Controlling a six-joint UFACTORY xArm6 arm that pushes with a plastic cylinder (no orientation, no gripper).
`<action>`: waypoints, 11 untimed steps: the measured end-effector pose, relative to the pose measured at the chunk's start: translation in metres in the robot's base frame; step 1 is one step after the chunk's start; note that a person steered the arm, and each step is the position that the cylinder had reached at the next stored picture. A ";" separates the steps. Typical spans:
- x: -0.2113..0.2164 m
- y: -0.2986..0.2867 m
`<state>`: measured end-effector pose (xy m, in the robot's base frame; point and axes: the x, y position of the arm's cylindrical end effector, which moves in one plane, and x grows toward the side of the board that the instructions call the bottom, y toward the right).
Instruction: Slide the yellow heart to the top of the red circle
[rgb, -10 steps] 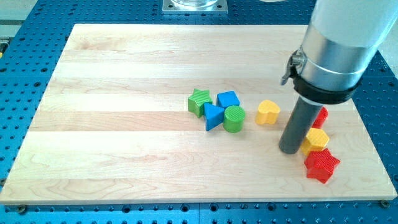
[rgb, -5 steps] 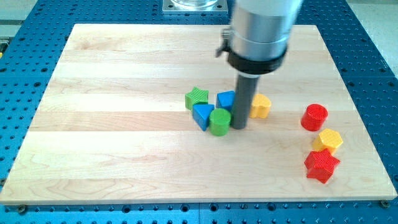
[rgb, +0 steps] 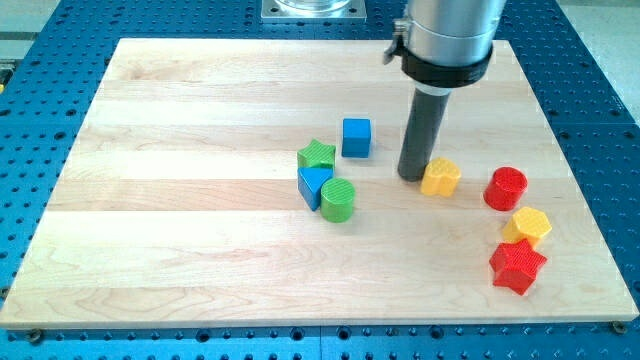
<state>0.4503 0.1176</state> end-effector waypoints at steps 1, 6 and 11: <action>0.010 -0.021; 0.007 0.044; -0.015 0.079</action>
<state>0.4355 0.1967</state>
